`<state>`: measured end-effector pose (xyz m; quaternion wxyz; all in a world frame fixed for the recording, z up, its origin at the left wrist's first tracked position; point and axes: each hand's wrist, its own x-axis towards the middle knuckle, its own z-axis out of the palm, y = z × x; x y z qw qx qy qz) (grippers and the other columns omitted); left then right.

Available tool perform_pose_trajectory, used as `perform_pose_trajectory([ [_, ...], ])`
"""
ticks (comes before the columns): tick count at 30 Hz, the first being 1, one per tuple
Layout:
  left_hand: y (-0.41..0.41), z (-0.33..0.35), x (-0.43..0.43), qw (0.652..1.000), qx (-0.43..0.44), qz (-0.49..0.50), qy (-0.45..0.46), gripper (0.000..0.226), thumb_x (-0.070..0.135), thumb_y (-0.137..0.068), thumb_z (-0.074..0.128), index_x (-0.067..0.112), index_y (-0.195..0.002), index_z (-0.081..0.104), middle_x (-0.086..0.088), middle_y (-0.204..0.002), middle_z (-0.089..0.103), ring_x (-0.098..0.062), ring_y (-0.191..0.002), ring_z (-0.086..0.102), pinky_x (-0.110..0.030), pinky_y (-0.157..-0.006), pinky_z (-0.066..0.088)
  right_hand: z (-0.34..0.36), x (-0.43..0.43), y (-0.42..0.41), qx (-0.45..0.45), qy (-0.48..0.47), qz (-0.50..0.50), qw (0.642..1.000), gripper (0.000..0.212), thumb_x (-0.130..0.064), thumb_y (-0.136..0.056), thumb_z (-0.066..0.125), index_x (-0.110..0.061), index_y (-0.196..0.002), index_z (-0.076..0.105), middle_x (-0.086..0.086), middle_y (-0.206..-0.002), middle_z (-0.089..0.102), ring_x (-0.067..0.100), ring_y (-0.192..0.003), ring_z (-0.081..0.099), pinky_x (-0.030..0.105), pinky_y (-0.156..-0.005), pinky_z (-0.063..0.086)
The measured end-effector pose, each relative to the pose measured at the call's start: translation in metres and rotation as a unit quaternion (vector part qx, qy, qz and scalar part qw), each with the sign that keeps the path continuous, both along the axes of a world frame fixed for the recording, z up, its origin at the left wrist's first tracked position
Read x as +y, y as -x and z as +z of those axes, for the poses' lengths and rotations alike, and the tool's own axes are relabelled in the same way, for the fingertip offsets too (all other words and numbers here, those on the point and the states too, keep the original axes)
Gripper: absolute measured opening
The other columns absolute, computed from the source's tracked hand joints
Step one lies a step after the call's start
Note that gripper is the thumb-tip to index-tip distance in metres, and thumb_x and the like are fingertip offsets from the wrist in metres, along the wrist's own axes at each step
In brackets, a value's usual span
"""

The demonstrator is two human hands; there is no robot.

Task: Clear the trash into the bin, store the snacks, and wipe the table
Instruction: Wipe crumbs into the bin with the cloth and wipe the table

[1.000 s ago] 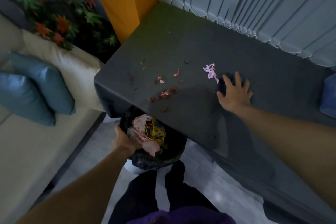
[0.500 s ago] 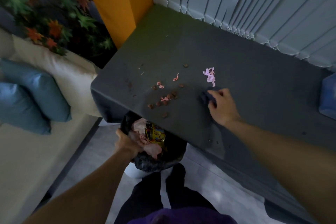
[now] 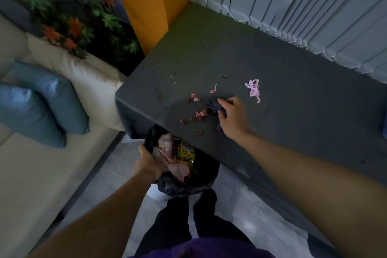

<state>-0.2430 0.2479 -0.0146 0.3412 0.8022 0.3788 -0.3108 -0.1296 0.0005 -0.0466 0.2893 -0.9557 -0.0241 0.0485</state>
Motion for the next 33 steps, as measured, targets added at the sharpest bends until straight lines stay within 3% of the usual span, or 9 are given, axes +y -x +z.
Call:
perform_pose_trajectory([
  [6, -0.001, -0.002, 0.011, 1.0, -0.004, 0.018, 0.005, 0.077, 0.01, -0.085, 0.064, 0.021, -0.146, 0.017, -0.025, -0.119, 0.052, -0.046, -0.103, 0.059, -0.058, -0.076, 0.059, 0.001, 0.02, 0.011, 0.063, -0.015, 0.144, 0.987, 0.036, -0.013, -0.088, 0.063, -0.014, -0.124, 0.069, 0.003, -0.11, 0.056, 0.023, -0.105, 0.055, 0.029, -0.089, 0.043],
  [9, -0.002, -0.004, 0.017, 1.0, -0.004, 0.02, 0.009, 0.077, 0.009, -0.085, 0.064, 0.021, -0.145, 0.017, -0.024, -0.119, 0.053, -0.046, -0.104, 0.059, -0.057, -0.076, 0.059, -0.003, 0.02, 0.008, -0.003, 0.0, 0.09, 0.996, 0.036, -0.011, -0.088, 0.064, -0.012, -0.124, 0.069, 0.007, -0.112, 0.056, 0.028, -0.104, 0.055, 0.031, -0.089, 0.043],
  [11, -0.002, -0.005, 0.019, 1.0, -0.008, 0.019, 0.002, 0.076, 0.008, -0.084, 0.064, 0.019, -0.144, 0.019, -0.025, -0.119, 0.053, -0.046, -0.104, 0.059, -0.057, -0.076, 0.059, -0.006, 0.023, 0.006, 0.002, 0.032, 0.056, 0.998, 0.037, -0.011, -0.09, 0.062, -0.013, -0.126, 0.067, 0.009, -0.117, 0.054, 0.032, -0.107, 0.052, 0.032, -0.092, 0.042],
  [16, -0.003, -0.007, 0.02, 1.0, -0.006, 0.029, 0.007, 0.077, 0.005, -0.084, 0.065, 0.021, -0.144, 0.02, -0.022, -0.115, 0.051, -0.046, -0.104, 0.059, -0.058, -0.074, 0.06, -0.001, 0.035, 0.02, 0.045, -0.018, 0.209, 0.977, 0.033, -0.011, -0.085, 0.065, -0.014, -0.117, 0.072, 0.005, -0.107, 0.055, 0.025, -0.104, 0.053, 0.023, -0.089, 0.037],
  [21, -0.007, -0.007, 0.022, 0.999, 0.0, 0.037, 0.015, 0.082, 0.001, -0.082, 0.068, 0.022, -0.145, 0.02, -0.022, -0.118, 0.05, -0.047, -0.105, 0.058, -0.059, -0.072, 0.06, -0.009, 0.038, 0.021, -0.005, -0.007, 0.096, 0.995, 0.036, -0.007, -0.088, 0.063, -0.009, -0.123, 0.069, 0.009, -0.116, 0.054, 0.029, -0.11, 0.048, 0.025, -0.09, 0.038],
  [24, -0.008, -0.007, 0.022, 0.999, -0.001, 0.038, 0.015, 0.084, 0.002, -0.081, 0.07, 0.024, -0.145, 0.02, -0.023, -0.12, 0.05, -0.047, -0.104, 0.059, -0.058, -0.069, 0.06, -0.007, 0.04, 0.027, 0.052, -0.022, 0.183, 0.982, 0.036, -0.012, -0.084, 0.067, -0.014, -0.12, 0.071, 0.004, -0.111, 0.055, 0.024, -0.107, 0.051, 0.027, -0.092, 0.041],
  [27, -0.008, -0.006, 0.022, 0.999, -0.003, 0.032, 0.014, 0.084, 0.006, -0.08, 0.072, 0.025, -0.144, 0.02, -0.024, -0.12, 0.052, -0.046, -0.103, 0.06, -0.057, -0.07, 0.06, -0.001, 0.043, 0.037, 0.053, -0.054, 0.264, 0.962, 0.023, -0.015, -0.078, 0.071, -0.016, -0.1, 0.077, 0.0, -0.097, 0.057, 0.018, -0.096, 0.055, 0.029, -0.084, 0.046],
  [30, -0.007, -0.005, 0.024, 0.999, 0.003, 0.03, 0.014, 0.089, 0.007, -0.077, 0.076, 0.027, -0.144, 0.02, -0.022, -0.12, 0.052, -0.045, -0.104, 0.06, -0.057, -0.071, 0.06, 0.0, 0.047, 0.033, -0.038, -0.086, 0.157, 0.983, 0.017, -0.008, -0.076, 0.07, -0.011, -0.092, 0.074, 0.005, -0.095, 0.057, 0.023, -0.094, 0.055, 0.027, -0.081, 0.044],
  [33, -0.006, -0.005, 0.024, 0.999, 0.002, 0.029, 0.02, 0.092, 0.007, -0.077, 0.077, 0.027, -0.145, 0.019, -0.021, -0.12, 0.052, -0.044, -0.105, 0.06, -0.057, -0.072, 0.06, -0.003, 0.052, 0.017, -0.023, -0.05, 0.094, 0.994, 0.034, -0.007, -0.085, 0.067, -0.007, -0.12, 0.068, 0.01, -0.114, 0.055, 0.027, -0.109, 0.05, 0.021, -0.093, 0.036],
])
